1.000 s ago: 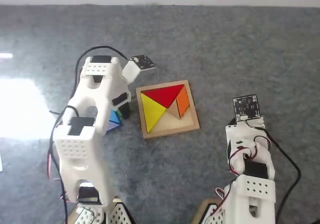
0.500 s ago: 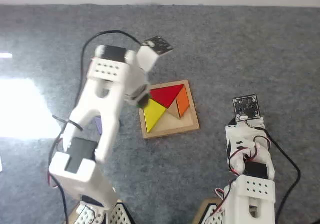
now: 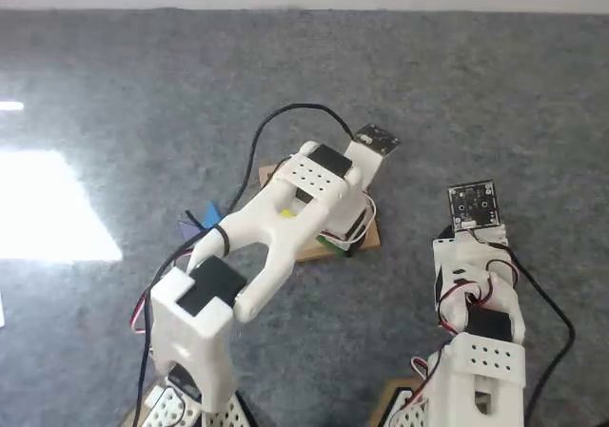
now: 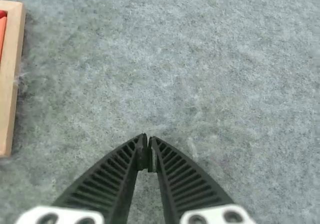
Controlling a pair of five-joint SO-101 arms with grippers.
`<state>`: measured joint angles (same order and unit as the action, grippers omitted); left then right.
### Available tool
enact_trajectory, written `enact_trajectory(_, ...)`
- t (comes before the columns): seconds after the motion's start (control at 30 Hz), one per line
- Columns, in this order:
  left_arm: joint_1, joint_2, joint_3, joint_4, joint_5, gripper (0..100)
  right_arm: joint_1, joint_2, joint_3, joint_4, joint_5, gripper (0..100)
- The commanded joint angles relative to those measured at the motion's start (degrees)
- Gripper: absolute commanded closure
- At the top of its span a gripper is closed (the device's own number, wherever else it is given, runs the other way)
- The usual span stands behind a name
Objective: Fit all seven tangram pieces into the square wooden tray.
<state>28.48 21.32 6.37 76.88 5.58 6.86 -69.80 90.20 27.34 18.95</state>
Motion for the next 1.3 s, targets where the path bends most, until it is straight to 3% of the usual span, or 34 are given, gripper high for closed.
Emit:
enact_trajectory(0.0,-3.87,-0.35,-0.57,-2.55,2.37,99,0.75,-1.54,-0.53,-1.45,0.53,99.2)
enact_trajectory(0.27,-6.42,-0.35,-0.4,-3.6,-2.9,98,0.66,-1.54,-0.53,-1.45,0.53,99.2)
enact_trajectory(0.47,-6.42,-0.35,-0.57,0.09,-3.69,86,0.57,-1.54,-0.53,-1.45,0.53,99.2)
enact_trajectory(0.7,-6.33,-0.35,-0.4,1.93,-3.6,85,0.57,-1.54,-0.53,-1.45,0.53,99.2)
enact_trajectory(0.9,-6.33,-0.35,-0.57,2.99,-3.78,77,0.57,-1.54,-0.53,-1.45,0.53,99.2)
enact_trajectory(1.27,-6.95,-0.44,-2.68,3.52,-3.96,77,0.57,-1.54,-0.53,-1.45,0.53,99.2)
